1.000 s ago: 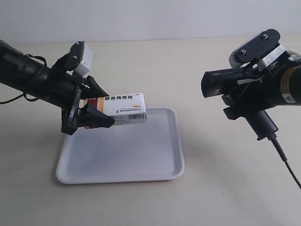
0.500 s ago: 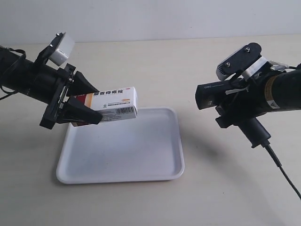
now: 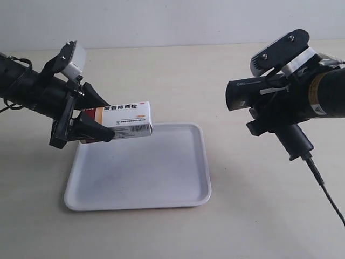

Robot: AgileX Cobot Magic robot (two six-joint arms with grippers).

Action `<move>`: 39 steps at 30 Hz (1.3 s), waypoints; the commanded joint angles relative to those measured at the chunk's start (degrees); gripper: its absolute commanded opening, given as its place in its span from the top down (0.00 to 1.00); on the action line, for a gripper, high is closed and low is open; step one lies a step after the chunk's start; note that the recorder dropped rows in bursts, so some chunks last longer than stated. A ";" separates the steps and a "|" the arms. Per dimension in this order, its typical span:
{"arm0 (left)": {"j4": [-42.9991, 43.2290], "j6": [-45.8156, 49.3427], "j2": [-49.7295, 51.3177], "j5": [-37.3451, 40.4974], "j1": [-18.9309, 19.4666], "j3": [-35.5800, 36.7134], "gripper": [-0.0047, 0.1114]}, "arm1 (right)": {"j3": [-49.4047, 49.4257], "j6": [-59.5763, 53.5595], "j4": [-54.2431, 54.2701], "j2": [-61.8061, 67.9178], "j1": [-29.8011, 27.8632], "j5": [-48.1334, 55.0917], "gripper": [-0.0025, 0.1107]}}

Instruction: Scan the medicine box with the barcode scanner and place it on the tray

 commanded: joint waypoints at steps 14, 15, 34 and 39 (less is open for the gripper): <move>-0.70 0.13 -0.14 5.83 -0.02 -0.65 0.96 | -0.68 -1.33 1.50 1.69 0.78 -0.10 0.98; -0.70 0.13 -0.14 5.77 -0.02 -0.65 0.96 | -0.68 -1.33 1.50 1.89 0.78 -0.62 0.98; -3.83 -1.44 7.92 -12.17 -11.49 0.66 0.96 | -8.16 -0.82 1.54 22.66 -7.43 -8.52 0.98; -4.25 -1.46 9.47 -16.60 -11.59 0.65 0.96 | -8.16 -0.82 1.54 24.34 -7.43 -8.68 0.98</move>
